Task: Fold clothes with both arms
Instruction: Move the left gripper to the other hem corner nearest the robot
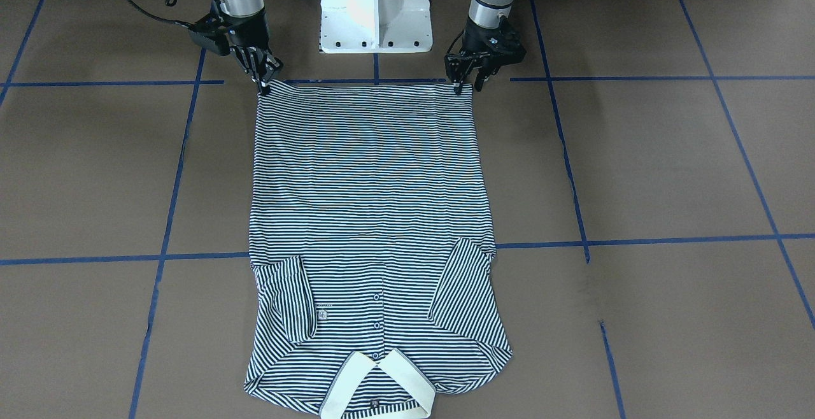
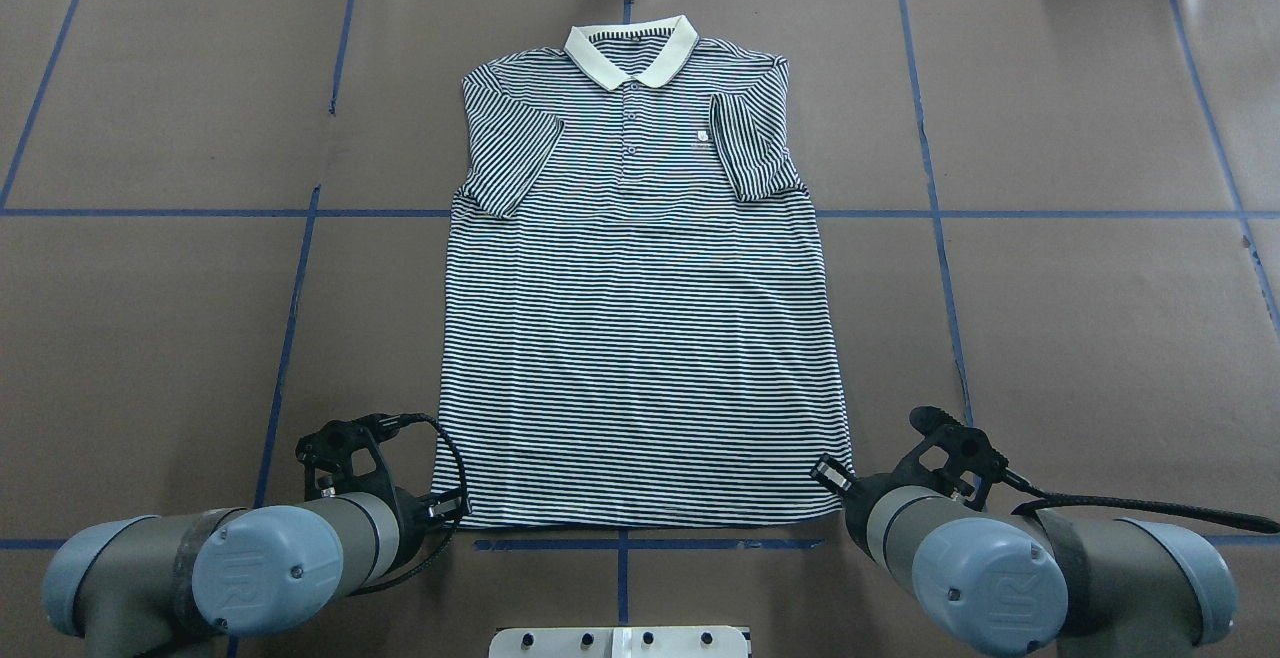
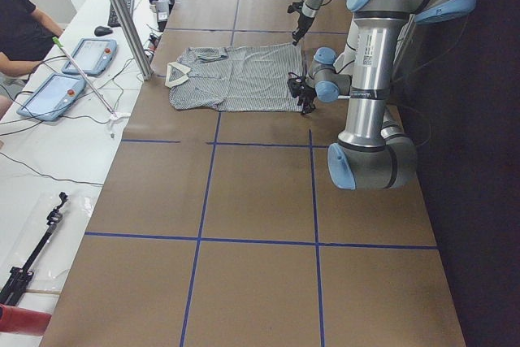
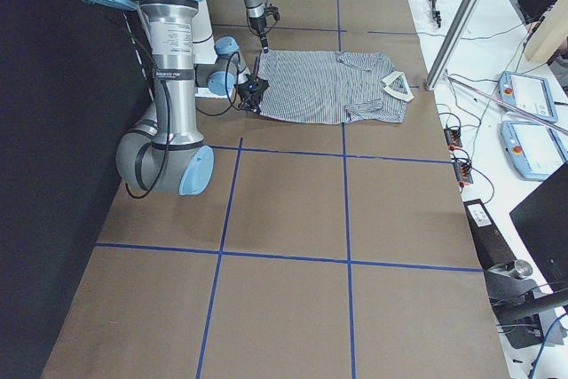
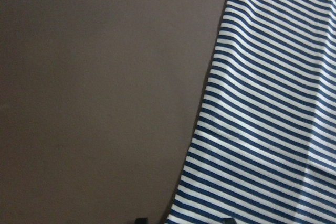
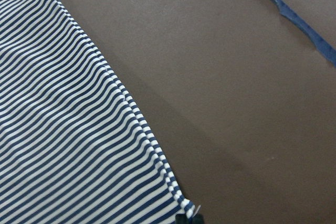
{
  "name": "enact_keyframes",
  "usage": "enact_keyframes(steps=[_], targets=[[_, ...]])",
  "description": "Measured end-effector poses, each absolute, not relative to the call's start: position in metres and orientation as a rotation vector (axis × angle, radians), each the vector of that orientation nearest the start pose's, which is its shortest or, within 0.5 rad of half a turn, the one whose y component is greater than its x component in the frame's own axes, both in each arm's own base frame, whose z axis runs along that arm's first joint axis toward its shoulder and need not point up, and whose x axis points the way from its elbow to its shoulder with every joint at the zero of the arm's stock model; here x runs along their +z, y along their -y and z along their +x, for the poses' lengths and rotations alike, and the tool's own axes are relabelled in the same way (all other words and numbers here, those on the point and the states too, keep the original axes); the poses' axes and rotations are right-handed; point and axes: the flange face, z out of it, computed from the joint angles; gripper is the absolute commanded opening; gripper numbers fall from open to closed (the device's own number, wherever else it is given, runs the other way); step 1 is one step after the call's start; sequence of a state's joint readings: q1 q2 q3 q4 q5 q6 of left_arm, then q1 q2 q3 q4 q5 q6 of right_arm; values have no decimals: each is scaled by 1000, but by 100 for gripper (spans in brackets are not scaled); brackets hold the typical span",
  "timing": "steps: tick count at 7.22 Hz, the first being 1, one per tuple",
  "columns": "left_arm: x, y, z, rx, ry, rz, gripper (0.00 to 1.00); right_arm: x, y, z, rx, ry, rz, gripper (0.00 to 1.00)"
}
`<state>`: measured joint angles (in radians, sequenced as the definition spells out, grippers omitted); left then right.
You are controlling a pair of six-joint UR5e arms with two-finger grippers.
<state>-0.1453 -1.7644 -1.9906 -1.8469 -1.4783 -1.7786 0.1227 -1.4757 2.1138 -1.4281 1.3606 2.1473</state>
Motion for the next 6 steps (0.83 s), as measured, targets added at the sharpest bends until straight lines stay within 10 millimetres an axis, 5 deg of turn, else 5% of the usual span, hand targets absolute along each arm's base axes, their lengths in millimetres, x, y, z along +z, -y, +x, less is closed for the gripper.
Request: enact_keyframes(steps=[4,6], targets=[[334,214,514,-369,-905,31,0,350,213,-472,742,824,19,0],[312,197,500,-377,-903,-6,0,341,201,-464,719,843,-5,0]])
